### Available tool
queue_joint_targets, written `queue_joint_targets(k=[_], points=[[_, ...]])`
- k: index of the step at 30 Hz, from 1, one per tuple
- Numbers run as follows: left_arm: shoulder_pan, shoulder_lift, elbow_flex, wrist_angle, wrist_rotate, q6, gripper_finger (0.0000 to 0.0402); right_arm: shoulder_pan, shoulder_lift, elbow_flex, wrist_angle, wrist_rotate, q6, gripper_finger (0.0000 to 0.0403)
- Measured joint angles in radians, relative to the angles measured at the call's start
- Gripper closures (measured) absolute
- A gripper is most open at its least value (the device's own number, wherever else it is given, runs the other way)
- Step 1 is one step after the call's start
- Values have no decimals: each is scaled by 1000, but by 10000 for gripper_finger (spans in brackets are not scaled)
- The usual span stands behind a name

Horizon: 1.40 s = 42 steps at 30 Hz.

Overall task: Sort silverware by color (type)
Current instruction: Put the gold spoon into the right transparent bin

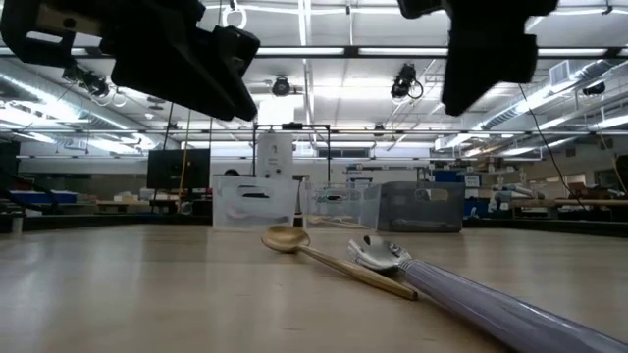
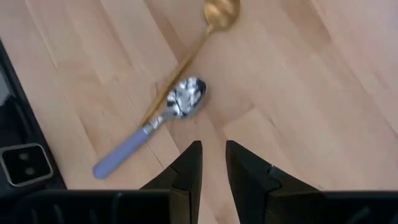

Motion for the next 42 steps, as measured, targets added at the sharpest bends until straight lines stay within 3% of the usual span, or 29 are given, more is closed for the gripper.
queue_joint_targets(k=[16, 23, 31, 42], points=[[48, 143, 28, 70, 0, 41, 292, 76, 0, -67, -2, -3, 57, 321], [64, 151, 42, 71, 55, -1, 292, 79, 0, -68, 3, -3, 68, 321], [54, 180, 168, -59, 97, -8, 292, 79, 0, -67, 2, 3, 86, 321], [87, 304, 308, -198, 136, 116, 281, 82, 0, -67, 3, 18, 87, 321]])
